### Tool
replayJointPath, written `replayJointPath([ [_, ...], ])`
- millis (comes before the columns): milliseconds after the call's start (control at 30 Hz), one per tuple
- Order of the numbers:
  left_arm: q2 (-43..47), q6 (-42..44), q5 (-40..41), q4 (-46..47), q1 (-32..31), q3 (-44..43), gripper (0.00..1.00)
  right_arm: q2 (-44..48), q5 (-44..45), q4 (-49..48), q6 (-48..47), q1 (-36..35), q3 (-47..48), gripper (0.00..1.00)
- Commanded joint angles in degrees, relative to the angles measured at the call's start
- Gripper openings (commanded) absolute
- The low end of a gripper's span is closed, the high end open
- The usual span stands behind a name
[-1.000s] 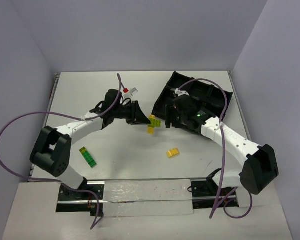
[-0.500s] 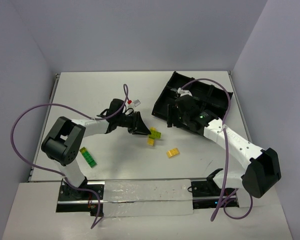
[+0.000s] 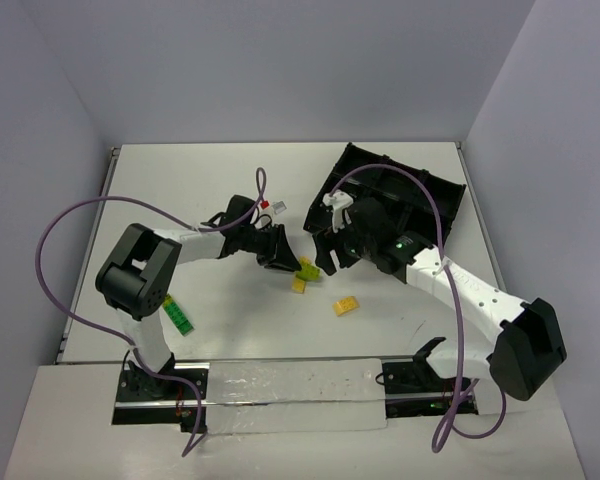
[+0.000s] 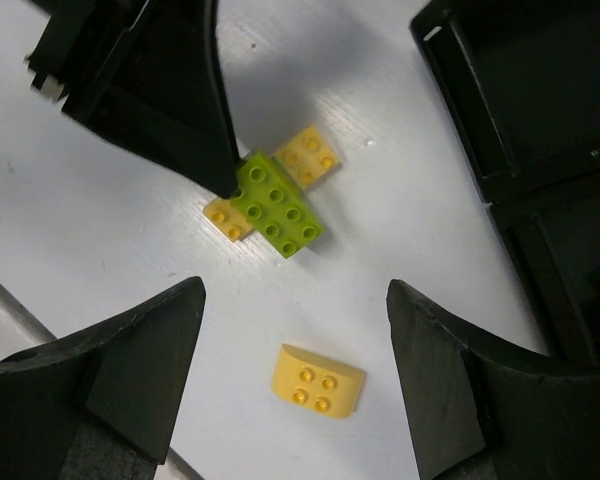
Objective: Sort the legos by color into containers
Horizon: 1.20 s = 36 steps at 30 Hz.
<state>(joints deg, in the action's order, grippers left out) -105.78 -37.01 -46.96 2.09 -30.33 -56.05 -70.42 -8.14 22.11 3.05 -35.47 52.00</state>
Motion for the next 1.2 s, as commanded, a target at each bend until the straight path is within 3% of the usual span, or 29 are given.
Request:
replayJointPath([
  [0, 0.0, 3.9, 1.2, -2.1, 0.1, -3.4, 0.48, 1.6, -3.4, -6.8, -9.0, -1.5, -1.3, 0.80],
  [133, 0.2, 5.5, 2.1, -6.4, 0.2, -4.6, 0.83, -1.4, 0.1, -7.1, -11.5, -4.3, -0.6, 0.79],
  [200, 0.2, 6.6, 2.4, -8.3, 0.2, -5.4, 0.88, -2.6, 2.1, -8.2, -13.7, -6.2, -0.7, 0.79],
  [467, 7.4, 9.8, 7.4, -17.6, 3.2, -7.1, 0.90, -10.8, 2.1, -6.6, -17.5, -7.7, 3.0, 0.81],
  [767, 19.4, 10.4, 12.6, -25.8, 17.3, -7.0, 0.90, -17.1, -0.7, -9.0, -18.5, -8.0, 5.2, 0.79],
  [1067, 22.7, 9.8, 15.3, -27.2, 21.6, -8.3, 0.90, -21.7, 1.0, -13.8, -16.8, -7.9, 4.9, 0.70],
  [1167, 22.0, 9.6, 15.3, -27.2, 21.6, -8.2, 0.89, -22.6, 1.9, -14.4, -15.6, -8.0, 5.2, 0.61],
])
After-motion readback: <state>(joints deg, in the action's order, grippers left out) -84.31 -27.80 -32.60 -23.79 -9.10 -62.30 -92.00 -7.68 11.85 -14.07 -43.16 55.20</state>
